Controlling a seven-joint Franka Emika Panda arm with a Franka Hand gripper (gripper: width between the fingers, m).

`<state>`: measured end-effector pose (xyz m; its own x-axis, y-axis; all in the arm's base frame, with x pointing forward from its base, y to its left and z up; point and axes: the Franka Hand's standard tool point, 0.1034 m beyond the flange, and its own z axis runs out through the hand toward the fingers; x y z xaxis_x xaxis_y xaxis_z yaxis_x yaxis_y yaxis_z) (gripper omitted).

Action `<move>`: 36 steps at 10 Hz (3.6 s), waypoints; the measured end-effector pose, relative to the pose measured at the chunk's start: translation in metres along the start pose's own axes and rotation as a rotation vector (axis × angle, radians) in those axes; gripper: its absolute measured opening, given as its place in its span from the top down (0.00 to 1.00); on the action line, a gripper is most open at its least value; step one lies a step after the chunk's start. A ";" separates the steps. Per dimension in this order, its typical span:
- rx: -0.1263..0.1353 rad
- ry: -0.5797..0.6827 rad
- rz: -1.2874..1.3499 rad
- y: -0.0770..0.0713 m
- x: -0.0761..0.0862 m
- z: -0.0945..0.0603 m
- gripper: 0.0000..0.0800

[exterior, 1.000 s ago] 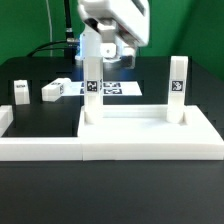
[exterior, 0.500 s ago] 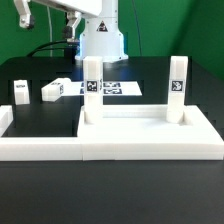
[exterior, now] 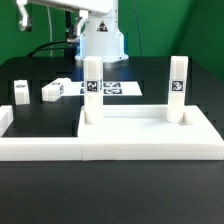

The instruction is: Assemble desk

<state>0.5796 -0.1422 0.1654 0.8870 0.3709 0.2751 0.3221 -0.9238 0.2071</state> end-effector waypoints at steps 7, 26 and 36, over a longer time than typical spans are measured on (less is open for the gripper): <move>0.100 -0.147 0.385 -0.037 -0.059 0.028 0.19; 0.494 -1.190 0.643 -0.072 -0.211 0.067 0.19; 0.471 -1.226 0.638 -0.089 -0.215 0.076 0.22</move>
Offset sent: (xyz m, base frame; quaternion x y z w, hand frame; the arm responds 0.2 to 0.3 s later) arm -0.0303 0.0228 -0.0390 0.1565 -0.1220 0.3126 0.9289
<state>0.3853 -0.1469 0.0164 0.5599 -0.1942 -0.8055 -0.3629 -0.9314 -0.0277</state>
